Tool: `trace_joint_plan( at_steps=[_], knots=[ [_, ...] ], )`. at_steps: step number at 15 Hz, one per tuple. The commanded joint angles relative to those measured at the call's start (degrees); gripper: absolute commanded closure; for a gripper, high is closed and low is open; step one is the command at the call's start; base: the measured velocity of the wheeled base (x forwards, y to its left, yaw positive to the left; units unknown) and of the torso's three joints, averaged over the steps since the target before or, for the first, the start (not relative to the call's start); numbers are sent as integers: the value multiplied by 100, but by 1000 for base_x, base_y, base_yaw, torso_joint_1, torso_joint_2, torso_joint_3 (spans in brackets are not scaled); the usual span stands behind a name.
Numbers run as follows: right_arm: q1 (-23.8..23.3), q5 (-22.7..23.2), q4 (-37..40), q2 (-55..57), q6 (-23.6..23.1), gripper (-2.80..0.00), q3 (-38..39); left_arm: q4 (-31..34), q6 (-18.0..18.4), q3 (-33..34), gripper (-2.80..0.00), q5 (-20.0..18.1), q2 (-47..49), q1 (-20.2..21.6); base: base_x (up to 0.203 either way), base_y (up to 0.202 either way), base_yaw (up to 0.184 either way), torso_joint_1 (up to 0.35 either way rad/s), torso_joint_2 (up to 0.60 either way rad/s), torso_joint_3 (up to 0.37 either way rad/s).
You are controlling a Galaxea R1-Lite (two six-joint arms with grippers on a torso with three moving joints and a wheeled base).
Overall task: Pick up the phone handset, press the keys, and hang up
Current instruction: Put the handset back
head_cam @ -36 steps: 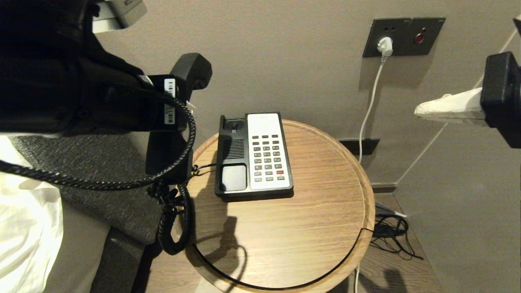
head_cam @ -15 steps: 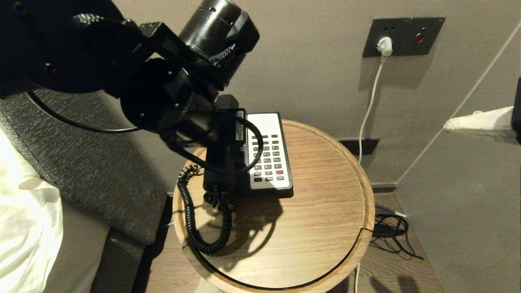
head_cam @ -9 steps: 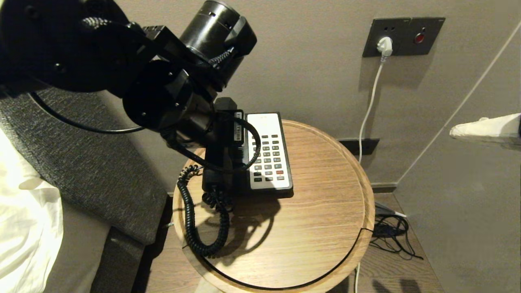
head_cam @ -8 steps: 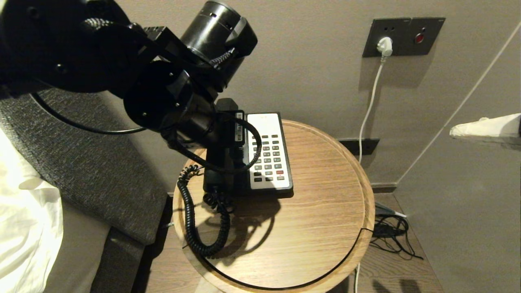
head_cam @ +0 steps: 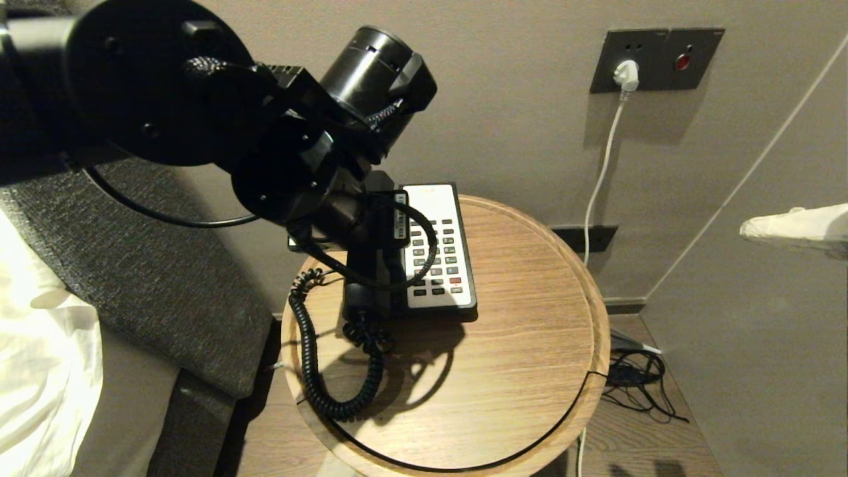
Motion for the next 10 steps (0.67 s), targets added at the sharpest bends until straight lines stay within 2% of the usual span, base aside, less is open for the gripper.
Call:
trace_joint_plan(
  at_steps=[1, 7, 10],
  knots=[
    [3, -1, 12, -64, 26, 0, 66, 30, -27, 4, 0, 26, 55, 2, 0, 0, 0, 0, 0, 0],
    [3, 8, 21, -142, 18, 0, 74, -9, -62, -5, 0, 52, 215, 46, 0, 0, 0, 0, 0, 0],
    [3, 8, 13, -227, 18, 0, 192, -388, 13, -5, 0, 61, 300, 80, 0, 0, 0, 0, 0, 0]
  ],
)
